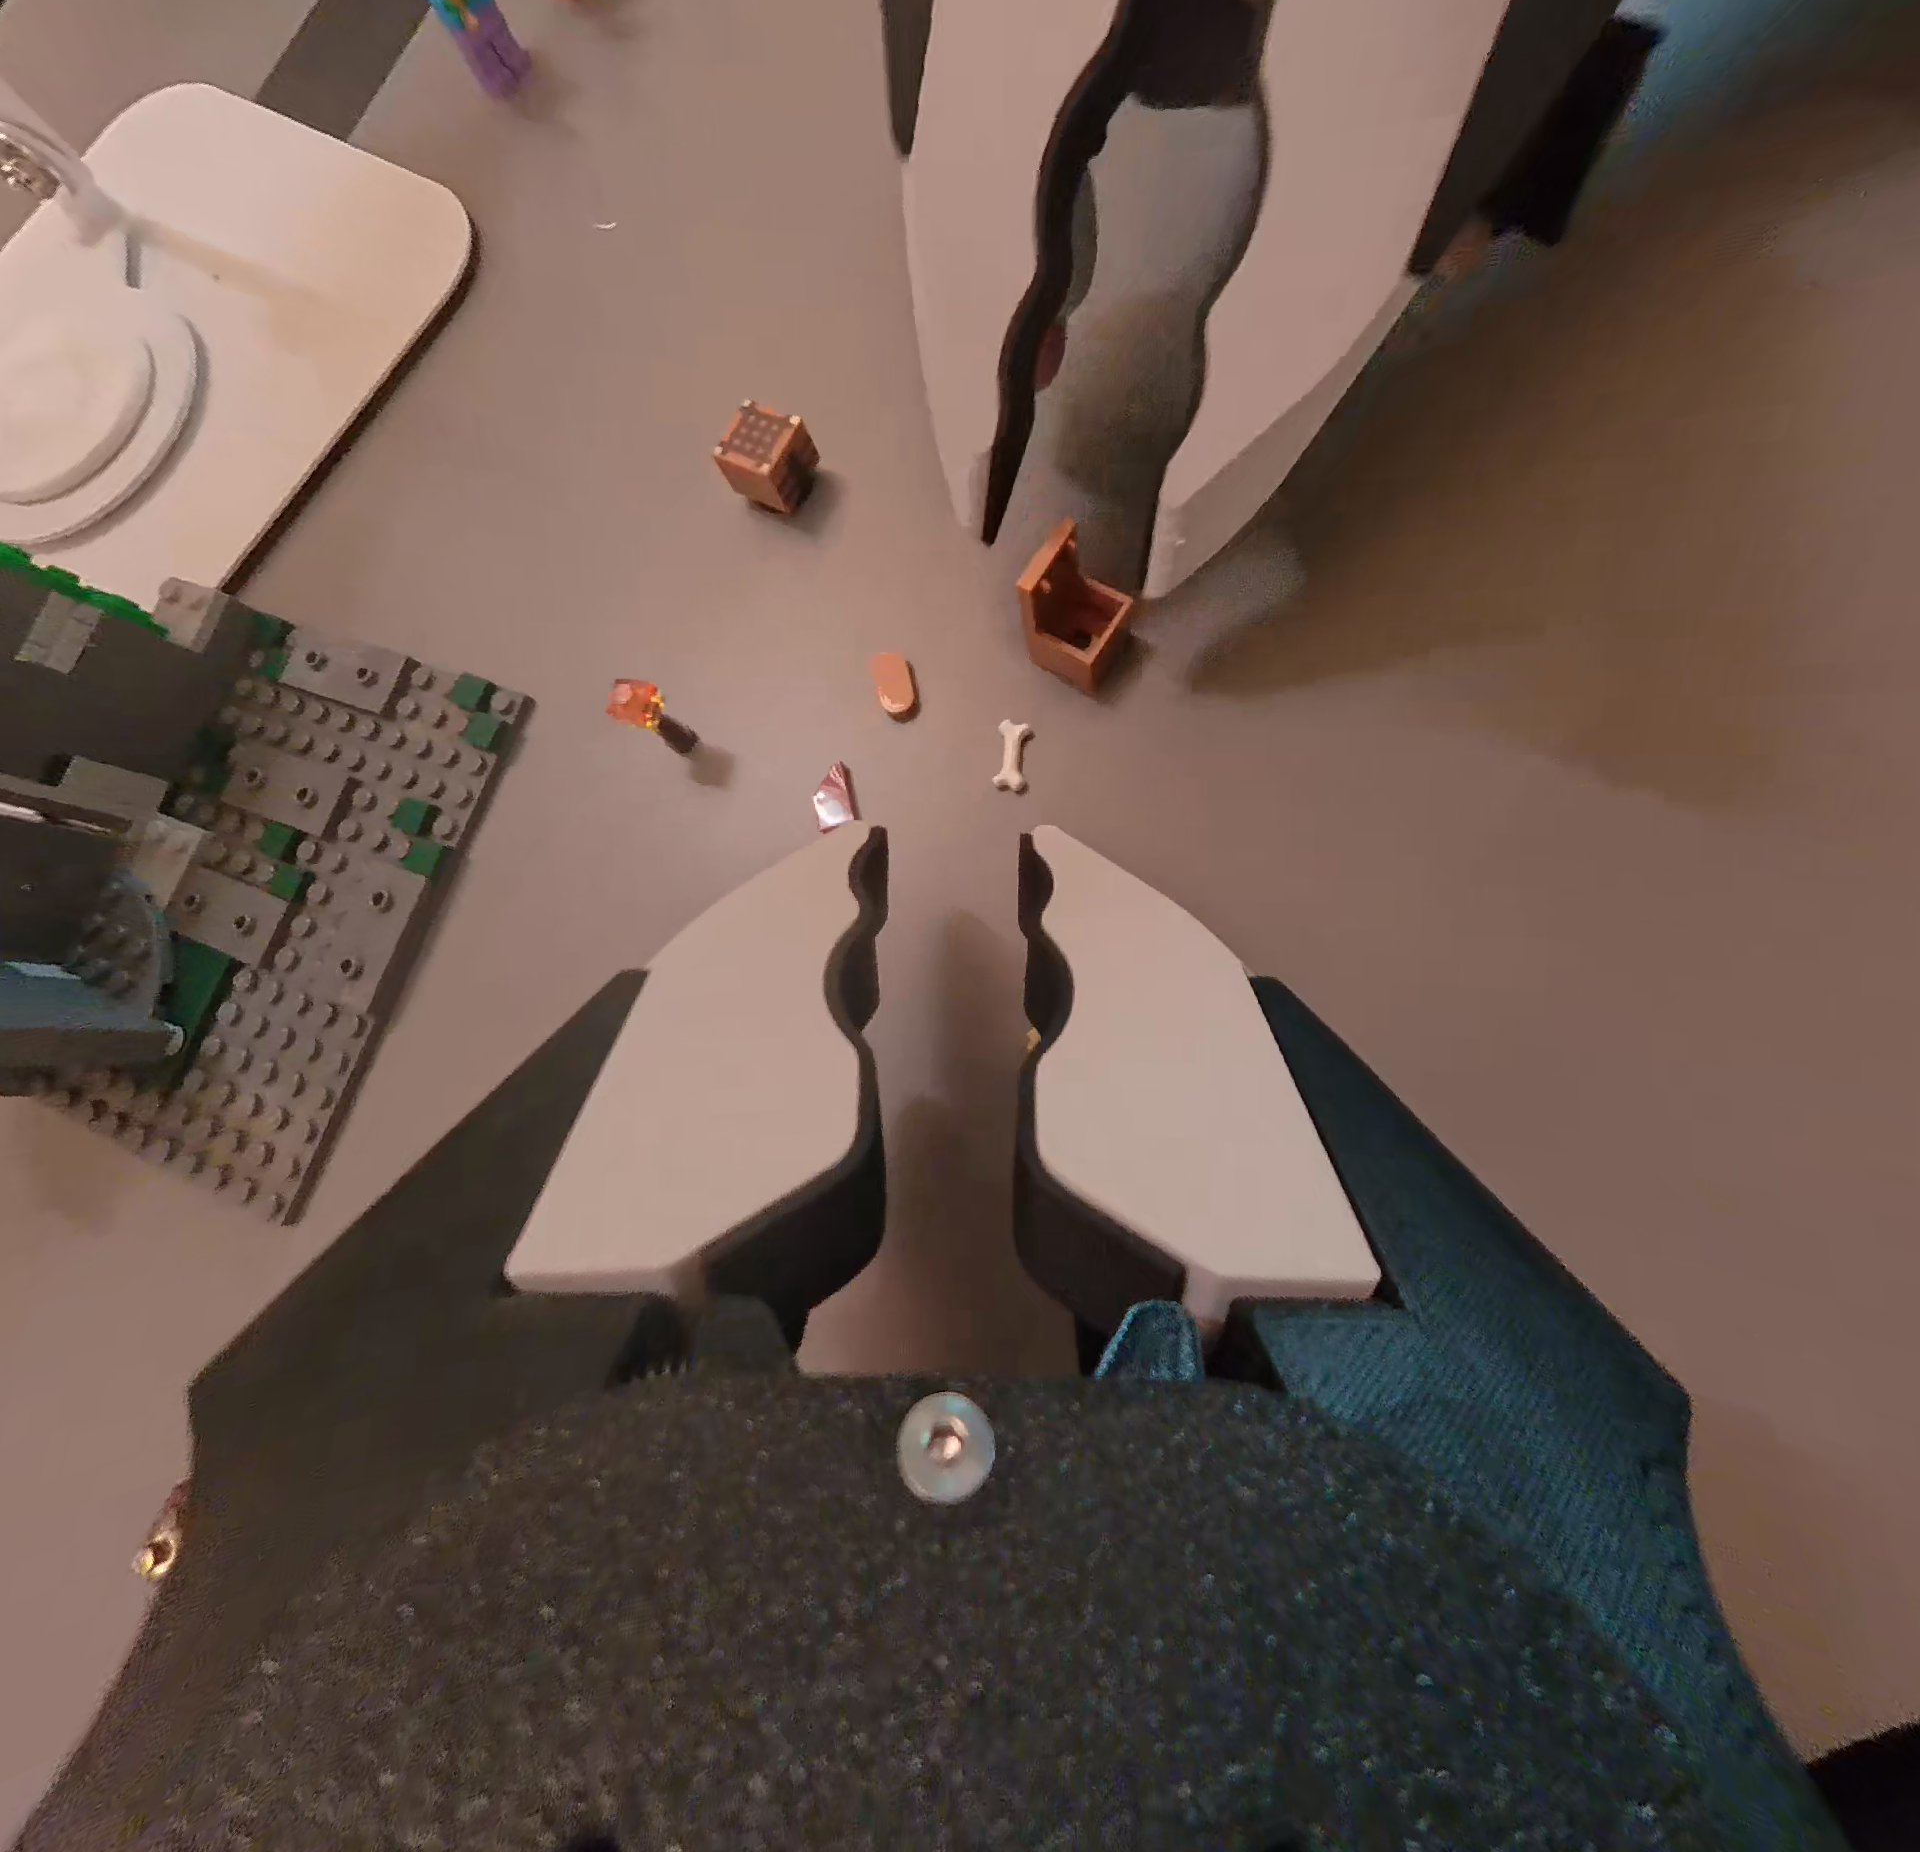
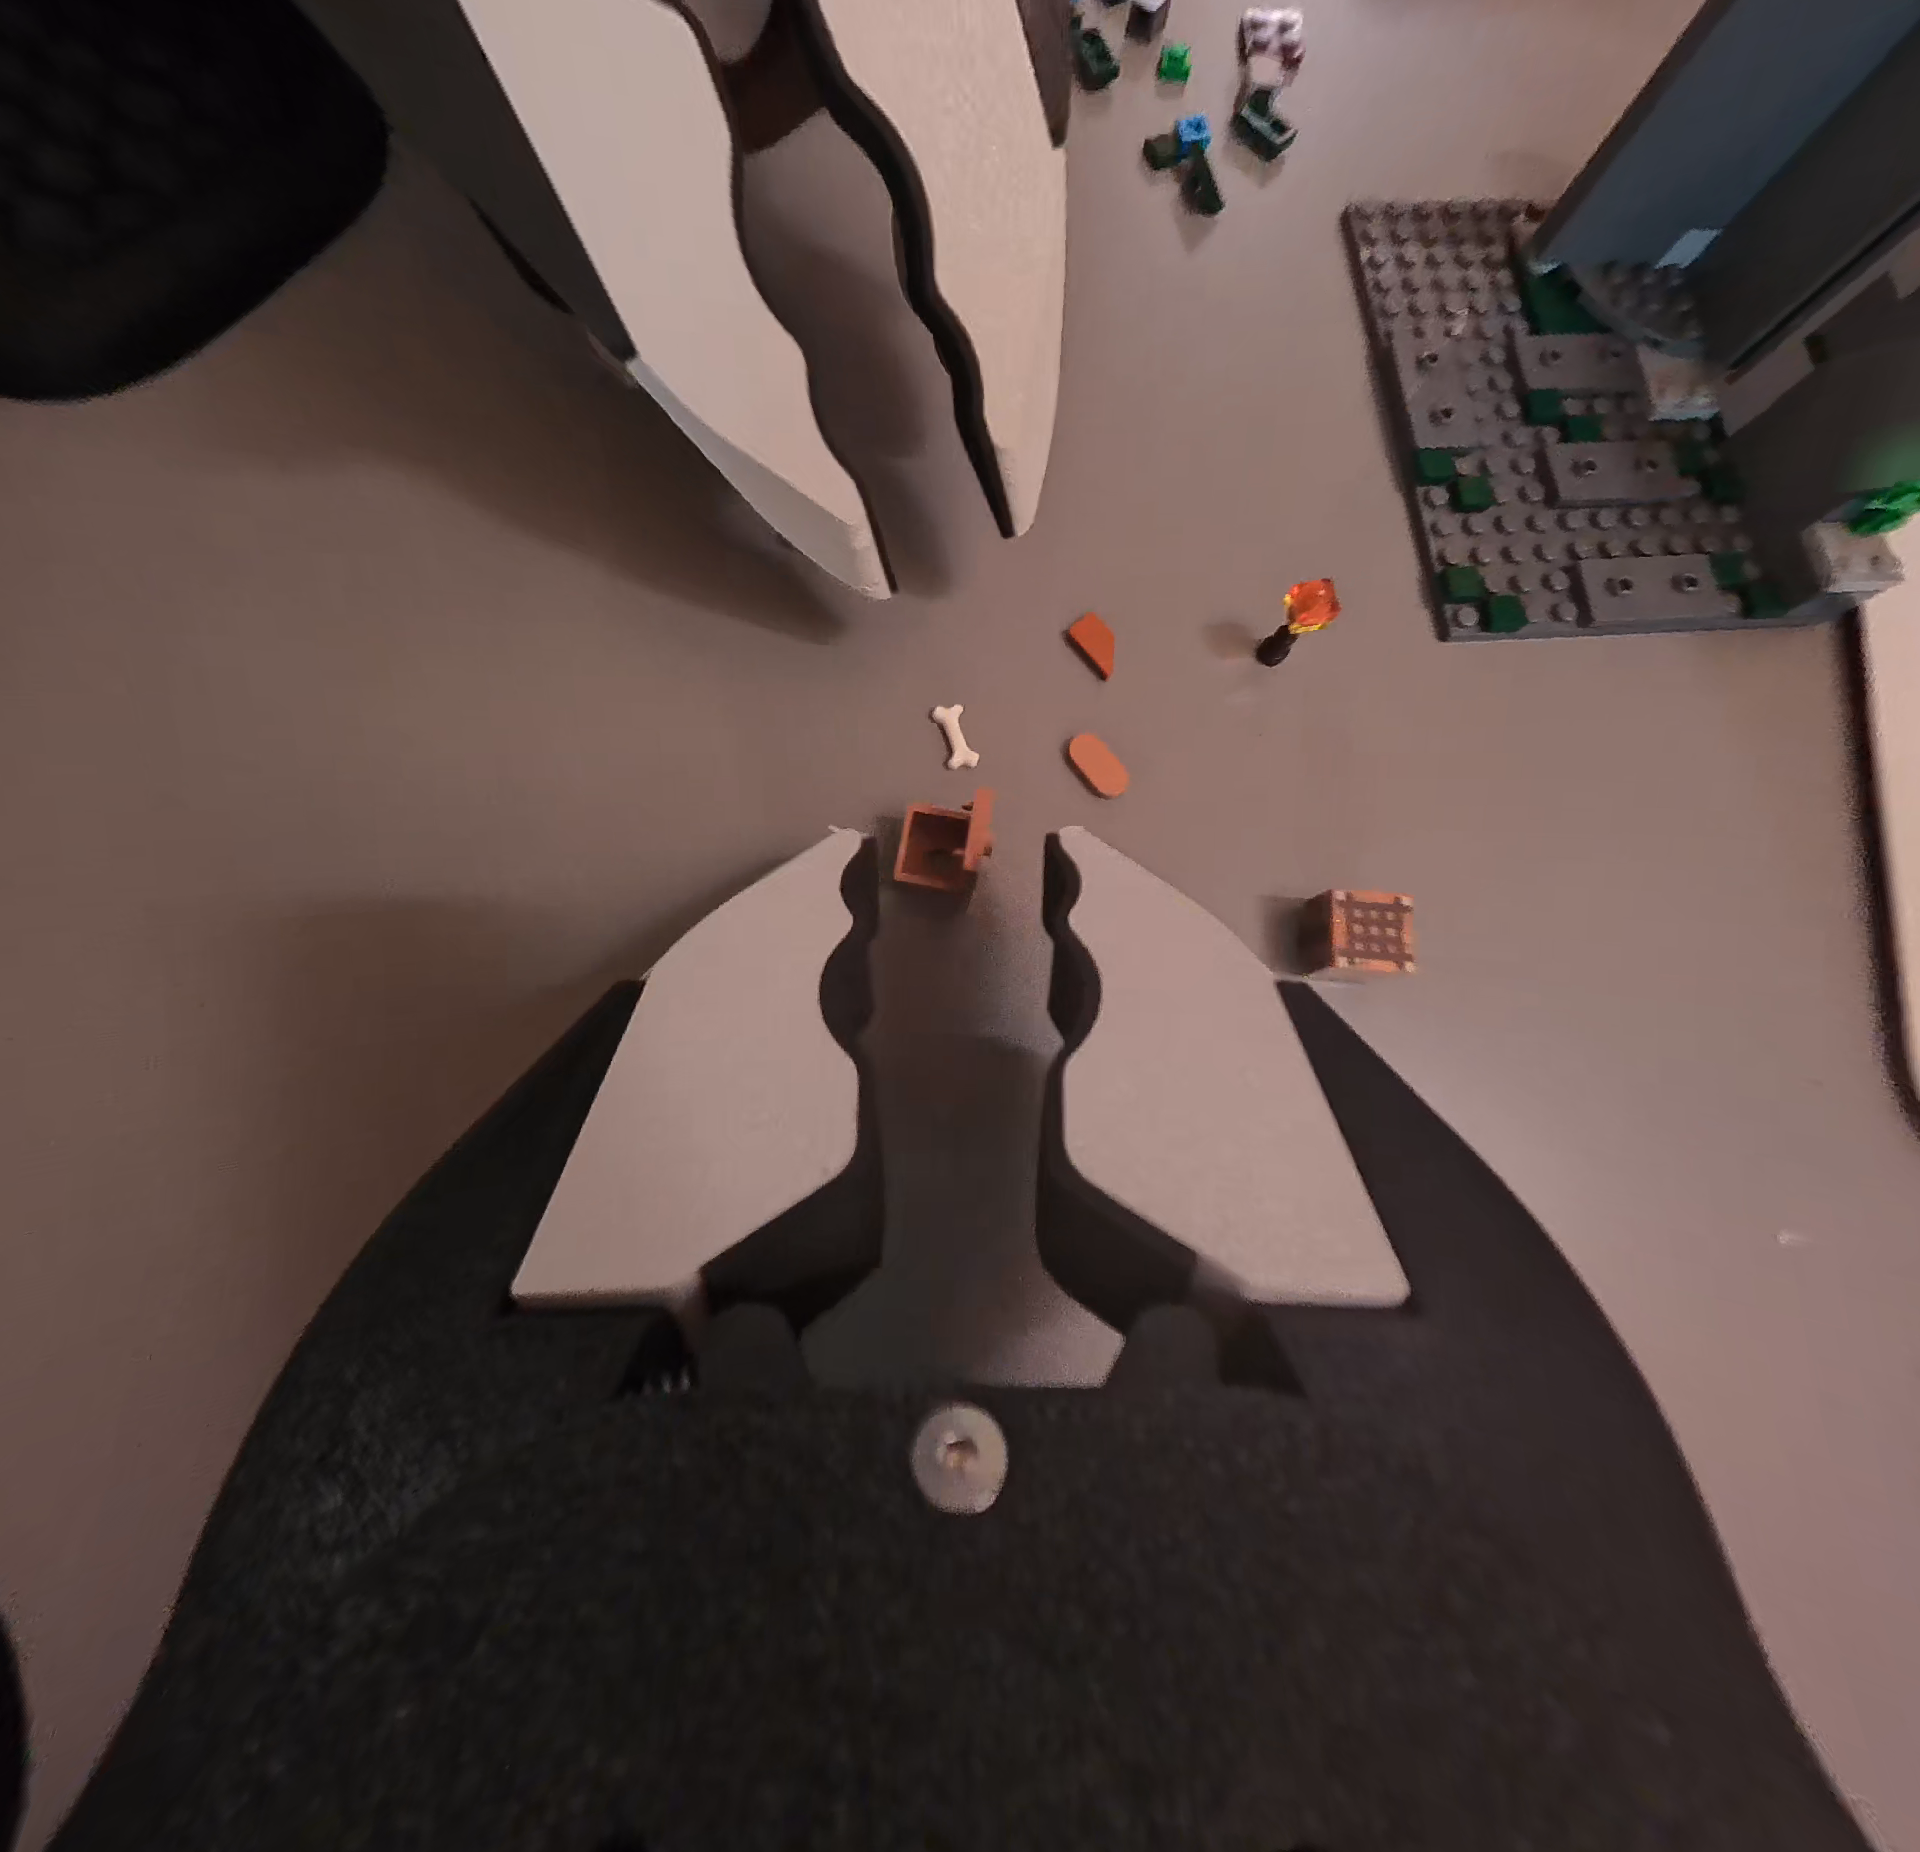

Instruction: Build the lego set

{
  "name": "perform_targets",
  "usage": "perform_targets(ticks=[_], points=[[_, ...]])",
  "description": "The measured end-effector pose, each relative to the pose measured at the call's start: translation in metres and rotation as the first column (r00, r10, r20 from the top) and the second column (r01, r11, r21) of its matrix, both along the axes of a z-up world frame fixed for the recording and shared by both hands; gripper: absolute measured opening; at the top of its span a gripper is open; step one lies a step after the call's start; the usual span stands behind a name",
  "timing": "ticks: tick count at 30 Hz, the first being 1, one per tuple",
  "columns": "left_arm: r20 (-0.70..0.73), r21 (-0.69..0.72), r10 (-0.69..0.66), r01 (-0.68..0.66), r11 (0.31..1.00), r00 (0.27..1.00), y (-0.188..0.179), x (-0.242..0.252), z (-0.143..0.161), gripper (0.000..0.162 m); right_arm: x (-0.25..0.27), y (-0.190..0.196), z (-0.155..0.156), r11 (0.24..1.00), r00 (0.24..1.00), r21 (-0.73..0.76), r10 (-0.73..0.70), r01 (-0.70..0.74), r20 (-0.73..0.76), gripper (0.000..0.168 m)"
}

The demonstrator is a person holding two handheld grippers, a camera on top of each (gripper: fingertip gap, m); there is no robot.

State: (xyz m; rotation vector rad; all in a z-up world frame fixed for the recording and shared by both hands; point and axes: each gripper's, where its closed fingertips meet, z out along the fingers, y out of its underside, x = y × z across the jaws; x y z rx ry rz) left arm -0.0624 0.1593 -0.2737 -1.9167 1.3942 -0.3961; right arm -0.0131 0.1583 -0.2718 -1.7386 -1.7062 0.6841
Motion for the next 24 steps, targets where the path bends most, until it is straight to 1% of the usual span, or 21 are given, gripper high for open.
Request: perform_targets(ticks=[3, 6, 10, 13, 16, 20, 24], points=[[0.006, 0.013, 0.045, -0.045, 0.999, 0.999, 0.007, -0.007, 0.001, 0.022, 0.007, -0.002, 0.015, 0.997, 0.997, 0.013, -0.076, 0.076, -0.025, 0.033], [0.01, 0.019, 0.09, -0.09, 0.996, 0.996, 0.015, -0.015, 0.0, 0.022, 0.016, -0.008, 0.029, 0.98, 0.978, -0.026, -0.198, 0.197, -0.067, 0.032], [0.031, 0.01, 0.103, -0.103, 0.995, 0.994, 0.019, -0.019, -0.004, 0.022, 0.022, -0.025, 0.034, 0.951, 0.94, -0.073, -0.307, 0.299, -0.151, 0.03], [0.053, 0.0, 0.103, -0.103, 0.995, 0.993, 0.023, -0.016, -0.007, 0.021, 0.023, -0.031, 0.033, 0.953, 0.922, -0.038, -0.301, 0.301, -0.242, 0.028], [0.087, -0.039, 0.102, -0.099, 0.994, 0.991, 0.027, -0.009, -0.009, 0.02, 0.025, -0.033, 0.031, 0.96, 0.917, -0.044, -0.278, 0.277, -0.287, 0.026], [0.099, -0.079, 0.107, -0.1, 0.992, 0.989, 0.032, -0.001, -0.014, 0.02, 0.027, -0.029, 0.025, 0.96, 0.917, -0.06, -0.279, 0.273, -0.286, 0.024], [0.087, -0.096, 0.114, -0.105, 0.99, 0.99, 0.034, 0.002, -0.019, 0.019, 0.029, -0.029, 0.021, 0.959, 0.918, -0.044, -0.28, 0.279, -0.279, 0.023]])
